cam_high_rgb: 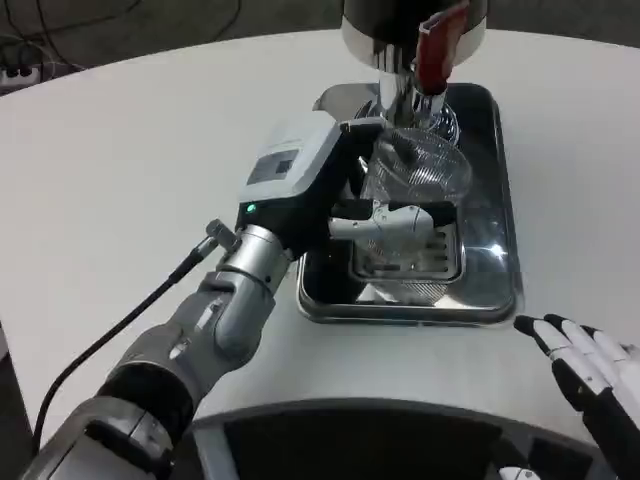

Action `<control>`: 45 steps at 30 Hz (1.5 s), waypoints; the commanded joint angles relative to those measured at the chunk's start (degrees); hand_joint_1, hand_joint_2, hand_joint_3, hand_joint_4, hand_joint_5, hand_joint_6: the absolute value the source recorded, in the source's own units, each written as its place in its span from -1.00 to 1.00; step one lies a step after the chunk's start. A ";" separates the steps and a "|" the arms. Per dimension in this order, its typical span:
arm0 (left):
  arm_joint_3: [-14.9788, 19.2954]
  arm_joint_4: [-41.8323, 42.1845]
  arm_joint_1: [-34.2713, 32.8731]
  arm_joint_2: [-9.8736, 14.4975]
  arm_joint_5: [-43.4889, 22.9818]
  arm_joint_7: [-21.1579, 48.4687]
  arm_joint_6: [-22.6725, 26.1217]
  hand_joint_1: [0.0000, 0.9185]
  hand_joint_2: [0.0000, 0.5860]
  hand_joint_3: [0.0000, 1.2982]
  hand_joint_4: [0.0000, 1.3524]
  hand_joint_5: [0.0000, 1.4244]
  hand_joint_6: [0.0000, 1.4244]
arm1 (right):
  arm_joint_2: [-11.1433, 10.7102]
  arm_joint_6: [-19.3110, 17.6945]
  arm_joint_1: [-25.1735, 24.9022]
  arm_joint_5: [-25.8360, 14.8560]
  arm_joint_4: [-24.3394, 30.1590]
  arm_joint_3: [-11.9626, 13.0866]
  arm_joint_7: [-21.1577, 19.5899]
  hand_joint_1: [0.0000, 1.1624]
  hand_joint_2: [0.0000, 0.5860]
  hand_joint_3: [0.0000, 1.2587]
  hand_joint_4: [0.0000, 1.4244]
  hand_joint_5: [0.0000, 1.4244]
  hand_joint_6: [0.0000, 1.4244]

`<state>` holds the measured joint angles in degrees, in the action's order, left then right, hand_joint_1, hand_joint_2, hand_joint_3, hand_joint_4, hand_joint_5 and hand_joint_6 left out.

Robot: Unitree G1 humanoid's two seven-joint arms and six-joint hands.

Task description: Grasp the cup under the faucet to collect the drink, then remove the cup.

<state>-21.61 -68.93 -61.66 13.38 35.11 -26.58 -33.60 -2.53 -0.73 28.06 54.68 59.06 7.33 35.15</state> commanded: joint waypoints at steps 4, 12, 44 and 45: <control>-0.31 -0.79 -0.50 1.47 0.31 0.04 -0.47 -0.50 -0.49 -0.26 -0.55 -0.44 -0.34 | -0.47 1.63 -0.72 0.41 0.94 -1.32 1.41 -0.27 0.36 -0.92 -1.00 -1.00 -1.00; -0.22 -0.83 -0.76 1.84 0.05 0.72 -1.28 -0.63 -0.60 -0.49 -0.81 -0.67 -0.60 | -1.64 3.48 -1.41 0.19 0.93 -1.94 1.74 -0.27 0.36 -0.92 -1.00 -1.00 -1.00; 8.93 12.26 10.53 10.93 -8.80 4.21 -13.38 -0.80 -0.67 -0.55 -0.62 -0.50 -0.49 | -4.62 9.77 -7.00 1.39 -1.74 -6.53 1.29 -0.24 0.35 -0.90 -1.00 -1.00 -1.00; 9.97 13.04 11.23 11.16 -10.09 4.96 -13.85 -0.81 -0.68 -0.54 -0.59 -0.49 -0.48 | -4.65 9.91 -7.24 1.51 -1.85 -6.67 1.21 -0.24 0.35 -0.90 -1.00 -1.00 -1.00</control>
<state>-14.38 -58.11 -53.10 22.96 28.57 -23.25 -45.40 -7.28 8.52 20.89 55.95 57.91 1.19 36.32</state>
